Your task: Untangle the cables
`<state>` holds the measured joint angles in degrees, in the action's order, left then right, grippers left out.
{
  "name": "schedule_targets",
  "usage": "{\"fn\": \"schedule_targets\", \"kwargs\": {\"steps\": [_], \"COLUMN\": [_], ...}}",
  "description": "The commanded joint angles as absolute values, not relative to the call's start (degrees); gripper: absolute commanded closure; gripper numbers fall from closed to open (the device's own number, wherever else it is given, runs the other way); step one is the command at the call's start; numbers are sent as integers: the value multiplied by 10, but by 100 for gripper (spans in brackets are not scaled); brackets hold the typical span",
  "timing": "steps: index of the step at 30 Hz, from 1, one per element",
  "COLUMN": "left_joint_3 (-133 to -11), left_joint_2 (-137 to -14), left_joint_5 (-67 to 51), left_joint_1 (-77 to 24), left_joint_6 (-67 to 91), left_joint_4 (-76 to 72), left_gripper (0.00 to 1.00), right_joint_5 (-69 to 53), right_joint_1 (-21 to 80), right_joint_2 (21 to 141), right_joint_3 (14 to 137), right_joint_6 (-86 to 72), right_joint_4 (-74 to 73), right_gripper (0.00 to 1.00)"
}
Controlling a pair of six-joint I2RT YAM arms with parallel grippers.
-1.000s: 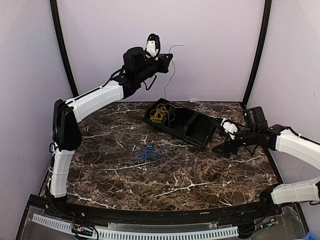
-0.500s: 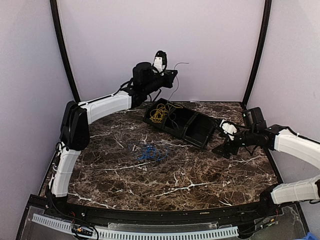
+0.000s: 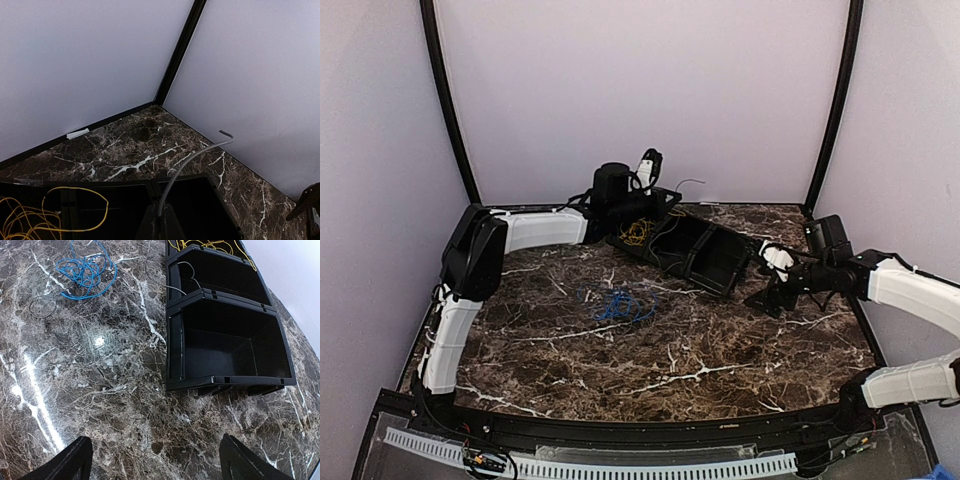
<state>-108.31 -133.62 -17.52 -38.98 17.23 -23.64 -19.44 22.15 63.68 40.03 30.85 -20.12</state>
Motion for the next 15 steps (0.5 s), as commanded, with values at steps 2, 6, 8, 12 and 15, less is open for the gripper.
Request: {"fn": "schedule_targets", "kwargs": {"steps": [2, 6, 8, 12, 15], "left_joint_3": [-1079, -1099, -1118, -1156, -1174], "left_joint_2": [-1327, -1331, -1342, -1352, -1352], "left_joint_5": [-201, -191, -184, -158, -144], "left_joint_1": [-389, -390, -390, -389, -389], "left_joint_6": [171, 153, 143, 150, 168], "left_joint_4": [-268, -291, -298, -296, -291], "left_gripper": [100, 100, 100, 100, 100], "right_joint_5": [-199, -217, -229, -246, -241], "right_joint_1": [219, 219, 220, 242, 264], "right_joint_2": [647, 657, 660, 686, 758], "right_joint_3": [400, 407, 420, 470, 520], "right_joint_6": [312, 312, 311, 307, 292], "right_joint_4": [-189, -193, -190, -148, -94], "right_gripper": [11, 11, 13, 15, 16]}}
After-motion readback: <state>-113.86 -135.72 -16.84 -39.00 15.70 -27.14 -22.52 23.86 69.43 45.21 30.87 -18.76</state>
